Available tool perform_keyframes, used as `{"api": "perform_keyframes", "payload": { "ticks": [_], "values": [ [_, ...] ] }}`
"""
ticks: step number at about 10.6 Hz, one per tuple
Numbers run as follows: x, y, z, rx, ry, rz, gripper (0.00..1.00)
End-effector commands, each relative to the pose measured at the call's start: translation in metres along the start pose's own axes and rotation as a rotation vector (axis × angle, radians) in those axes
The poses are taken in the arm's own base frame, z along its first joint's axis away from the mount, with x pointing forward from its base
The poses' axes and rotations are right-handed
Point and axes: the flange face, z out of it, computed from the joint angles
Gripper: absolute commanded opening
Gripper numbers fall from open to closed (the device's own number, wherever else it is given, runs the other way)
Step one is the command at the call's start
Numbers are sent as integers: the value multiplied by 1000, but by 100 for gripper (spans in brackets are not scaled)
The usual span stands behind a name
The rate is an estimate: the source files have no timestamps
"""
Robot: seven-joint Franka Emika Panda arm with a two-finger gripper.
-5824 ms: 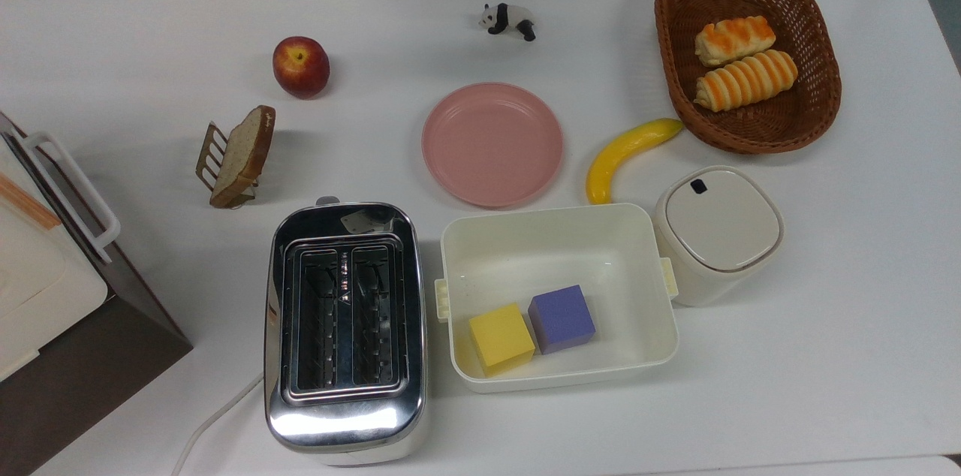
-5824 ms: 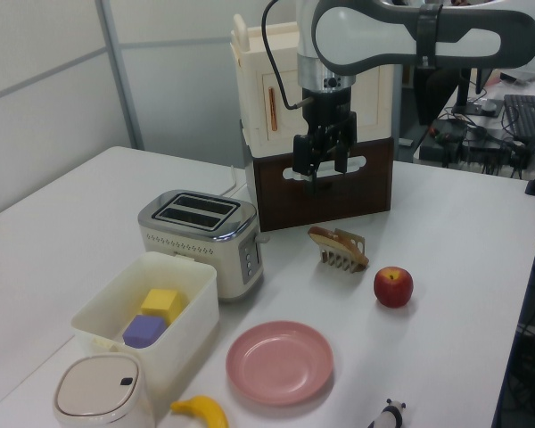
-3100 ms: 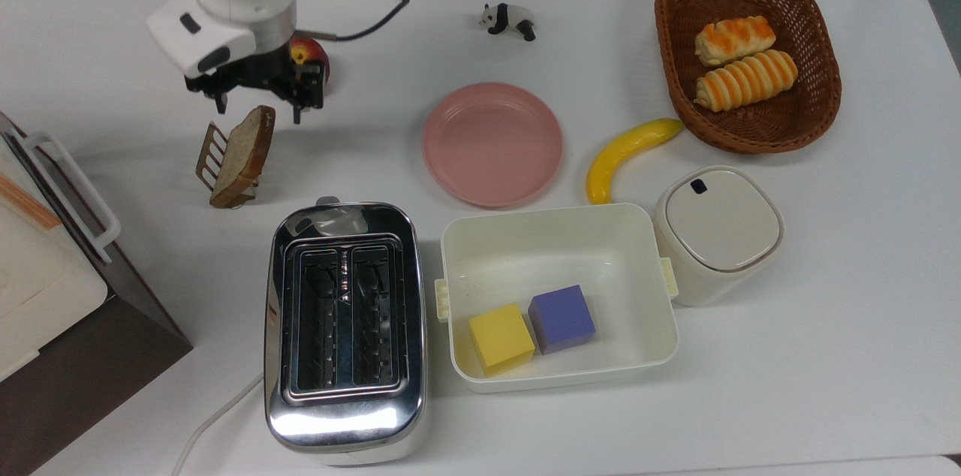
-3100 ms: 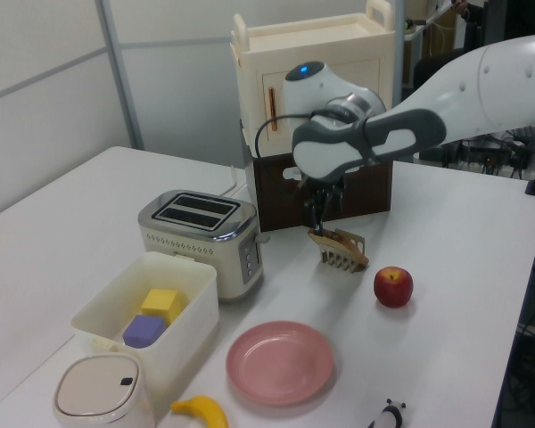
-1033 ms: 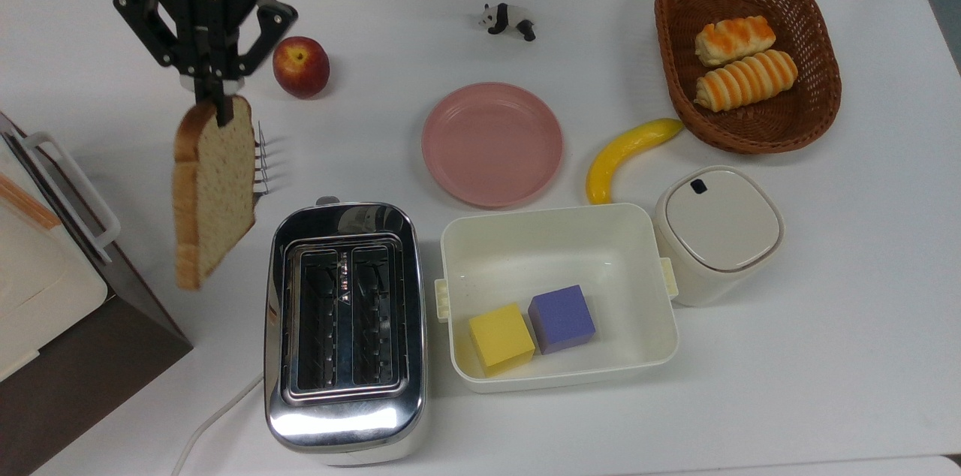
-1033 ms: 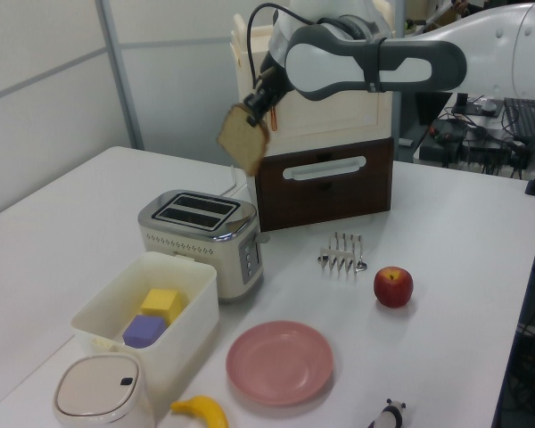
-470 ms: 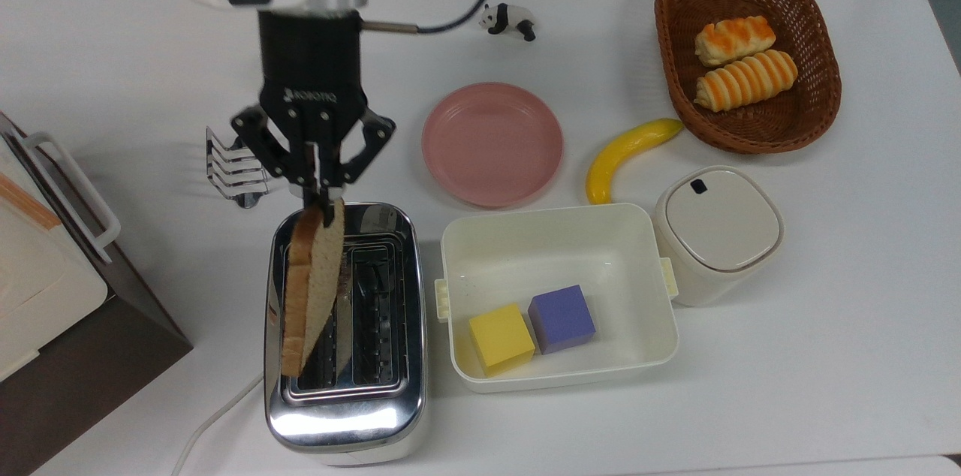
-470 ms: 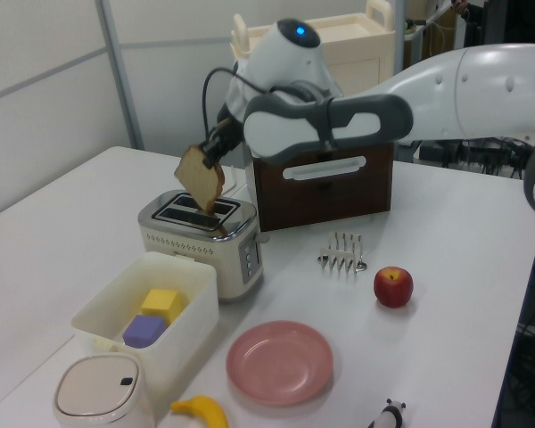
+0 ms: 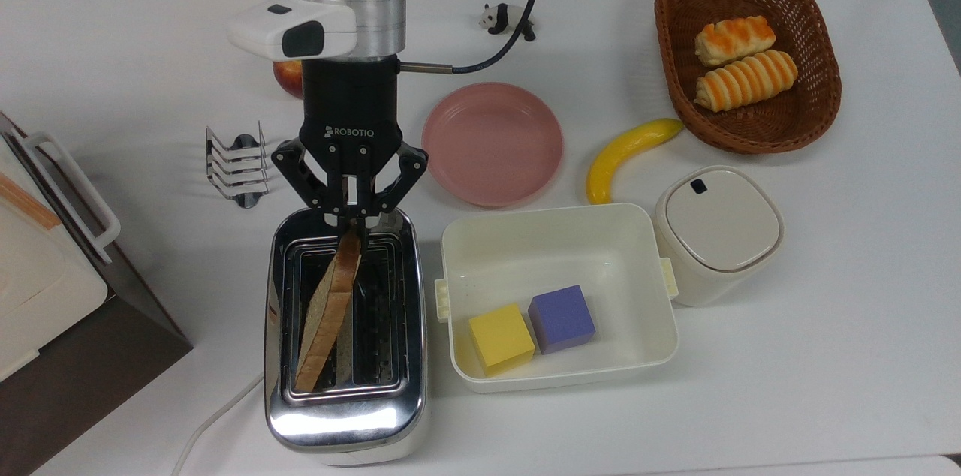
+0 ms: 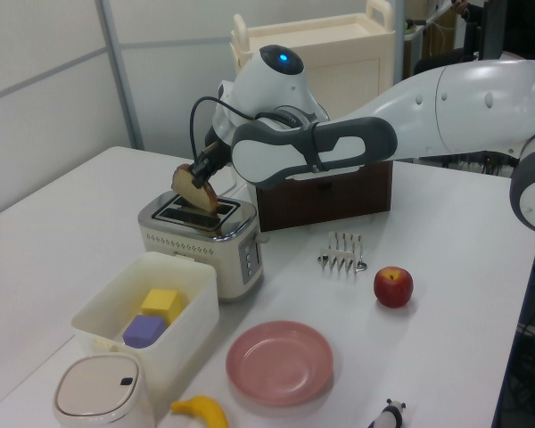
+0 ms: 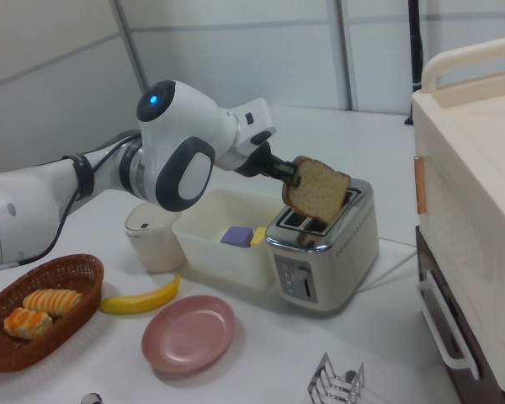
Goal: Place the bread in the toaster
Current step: 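Carry the bread slice over the toaster and lower it into a slot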
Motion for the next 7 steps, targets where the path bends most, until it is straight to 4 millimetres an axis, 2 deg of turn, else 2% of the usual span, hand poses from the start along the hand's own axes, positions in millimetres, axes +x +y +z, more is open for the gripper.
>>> {"api": "perform_keyframes", "payload": {
  "ticks": [1, 2, 3, 7],
  "values": [
    [0, 17, 1, -19, 5, 41, 69],
    [0, 24, 1, -25, 7, 51, 79],
    [1, 27, 0, -30, 8, 53, 100],
    [10, 37, -18, -17, 37, 117, 100]
  ]
}}
